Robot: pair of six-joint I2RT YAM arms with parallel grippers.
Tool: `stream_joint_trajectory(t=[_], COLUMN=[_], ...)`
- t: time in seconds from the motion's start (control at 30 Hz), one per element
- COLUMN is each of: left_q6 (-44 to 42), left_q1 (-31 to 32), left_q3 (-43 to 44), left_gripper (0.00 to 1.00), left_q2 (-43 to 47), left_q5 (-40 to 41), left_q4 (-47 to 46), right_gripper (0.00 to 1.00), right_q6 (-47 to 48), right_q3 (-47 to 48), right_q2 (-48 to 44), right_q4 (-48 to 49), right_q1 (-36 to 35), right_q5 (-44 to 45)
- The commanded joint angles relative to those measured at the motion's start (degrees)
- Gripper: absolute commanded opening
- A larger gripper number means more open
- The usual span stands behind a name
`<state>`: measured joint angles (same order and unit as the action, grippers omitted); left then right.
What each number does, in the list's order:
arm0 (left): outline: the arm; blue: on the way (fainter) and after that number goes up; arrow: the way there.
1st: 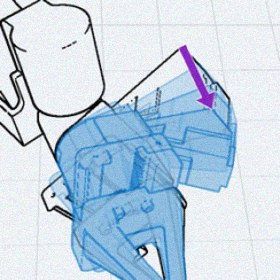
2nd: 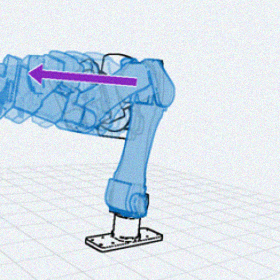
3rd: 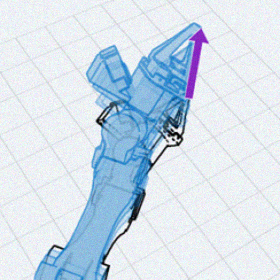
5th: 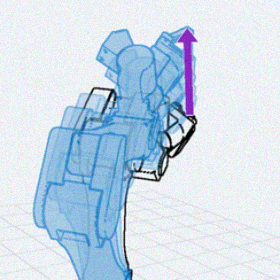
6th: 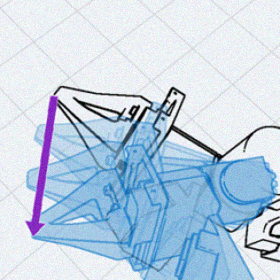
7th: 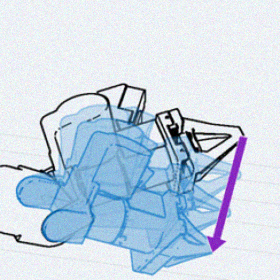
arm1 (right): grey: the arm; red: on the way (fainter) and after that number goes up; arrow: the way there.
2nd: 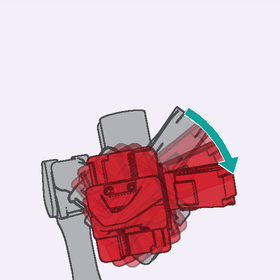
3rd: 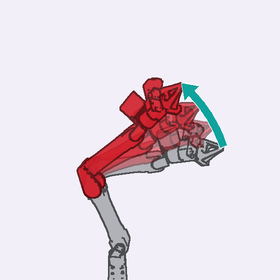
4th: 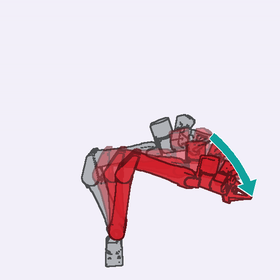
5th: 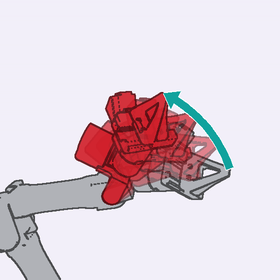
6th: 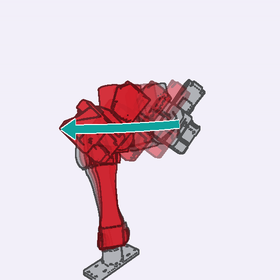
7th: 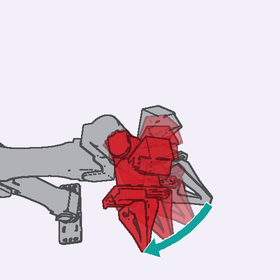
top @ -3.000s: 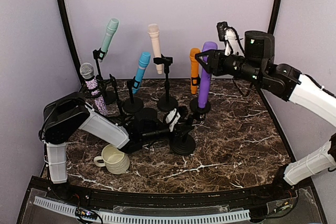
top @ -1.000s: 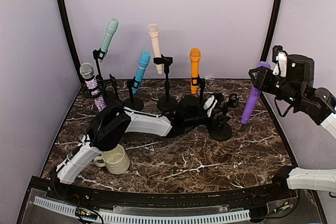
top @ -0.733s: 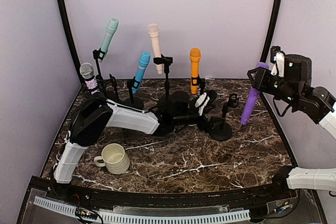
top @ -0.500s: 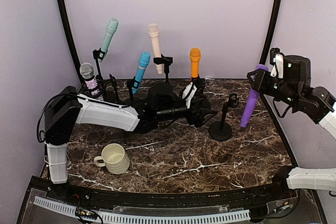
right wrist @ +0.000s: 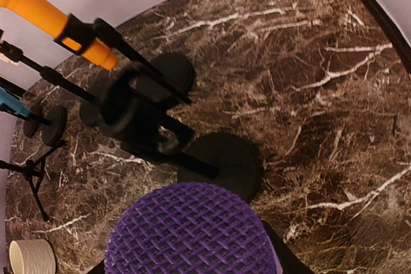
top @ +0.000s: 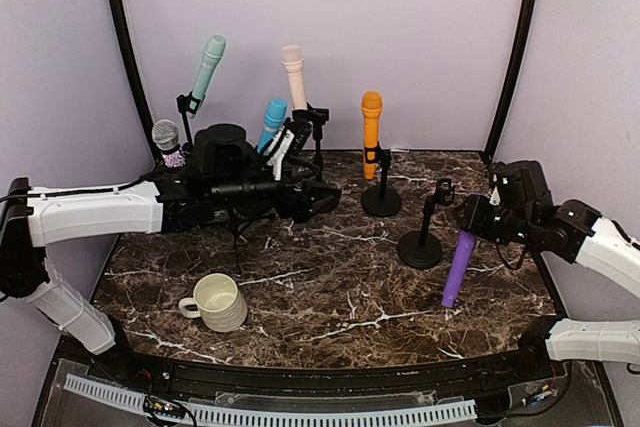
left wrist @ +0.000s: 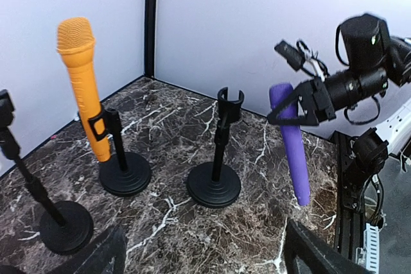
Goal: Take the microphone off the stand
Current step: Place the microphone at the center of the board.
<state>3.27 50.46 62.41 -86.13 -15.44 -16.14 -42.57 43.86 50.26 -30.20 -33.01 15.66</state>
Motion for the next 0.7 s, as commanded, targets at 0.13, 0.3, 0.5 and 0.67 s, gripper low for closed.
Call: stream_joint_trajectory(t=[0.13,0.3,0.5,0.67], left_q6=[1.9,-1.9,-5.1,-5.7], left_q1=[-5.5,-6.9,-7.5,-7.5], left_q3=[0.2,1.9,-0.9,-4.7], left_gripper=[0.87,0.87,0.87,0.87], left_q2=[8.1,8.3,9.9,11.8], left_q5=[-8.6,-9.8,-7.8,-7.1], left_q4=[18.9,22.1,20.4,17.2], right_gripper=[0.3,0.3,0.31,0.31], right_q6=[-9.5,-11.1,-14.0,-15.2], right_q3=[-6.0,-7.9,-12.8,-14.3], right_q2=[2.1,2.7,4.6,8.6], right_q4=[7.4,7.2,13.5,16.6], right_q1=[1.8,4.2,10.5,12.3], right_q5=[-5.8,-7.4,-15.1,-16.9])
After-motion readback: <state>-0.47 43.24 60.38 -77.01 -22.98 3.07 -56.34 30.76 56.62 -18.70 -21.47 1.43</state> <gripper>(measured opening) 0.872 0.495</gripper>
